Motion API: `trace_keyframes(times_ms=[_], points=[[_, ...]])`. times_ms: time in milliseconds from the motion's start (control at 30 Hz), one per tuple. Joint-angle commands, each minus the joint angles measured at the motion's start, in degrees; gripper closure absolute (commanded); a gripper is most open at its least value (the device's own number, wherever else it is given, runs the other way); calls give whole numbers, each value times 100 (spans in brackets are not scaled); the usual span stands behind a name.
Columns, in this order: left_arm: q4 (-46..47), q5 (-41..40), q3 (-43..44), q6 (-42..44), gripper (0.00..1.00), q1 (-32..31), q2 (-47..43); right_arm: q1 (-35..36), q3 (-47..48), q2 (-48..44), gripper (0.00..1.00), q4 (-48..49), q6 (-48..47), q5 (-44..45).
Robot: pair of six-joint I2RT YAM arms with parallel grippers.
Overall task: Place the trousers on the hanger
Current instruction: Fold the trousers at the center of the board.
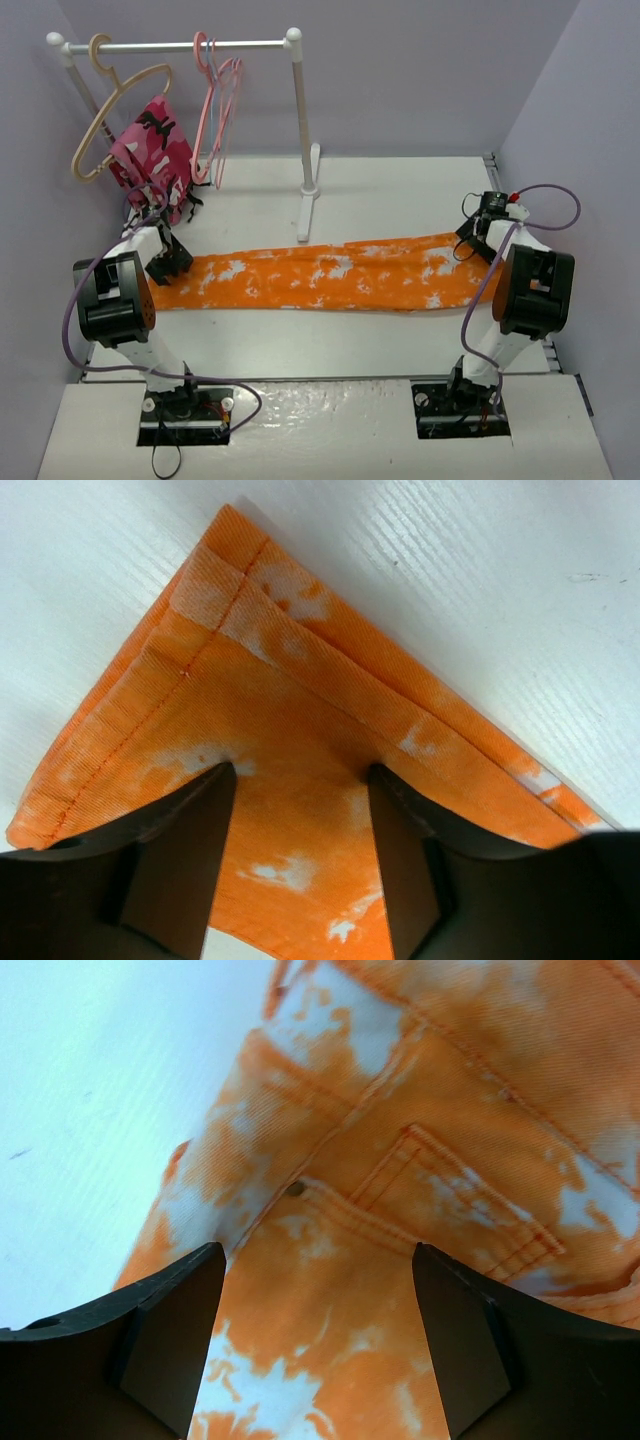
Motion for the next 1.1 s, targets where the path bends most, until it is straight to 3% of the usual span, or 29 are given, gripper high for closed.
trace_keyframes(times_ms=[0, 167, 400, 600, 800, 1067], points=[[-276, -168, -103, 127, 42, 122, -324, 708, 24, -932, 27, 50, -111, 220], [74, -65, -262, 628, 32, 112, -1159, 1638, -387, -1567, 25, 12, -494, -192], [332, -283, -554, 1535, 17, 215, -1763, 2637, -1112, -2742, 1, -95, -1244, -1233], [410, -47, -642, 2422, 11, 591, -1658, 2866, -1479, -3906, 0, -153, -1611, -1950], [530, 991, -627, 2888, 3, 1245, -1205, 2958, -1611, -4344, 0, -136, -1708, -2299], [189, 1169, -190, 3350, 3, 1263, -464, 3186, -1729, -4593, 0, -138, -1765, -2283]])
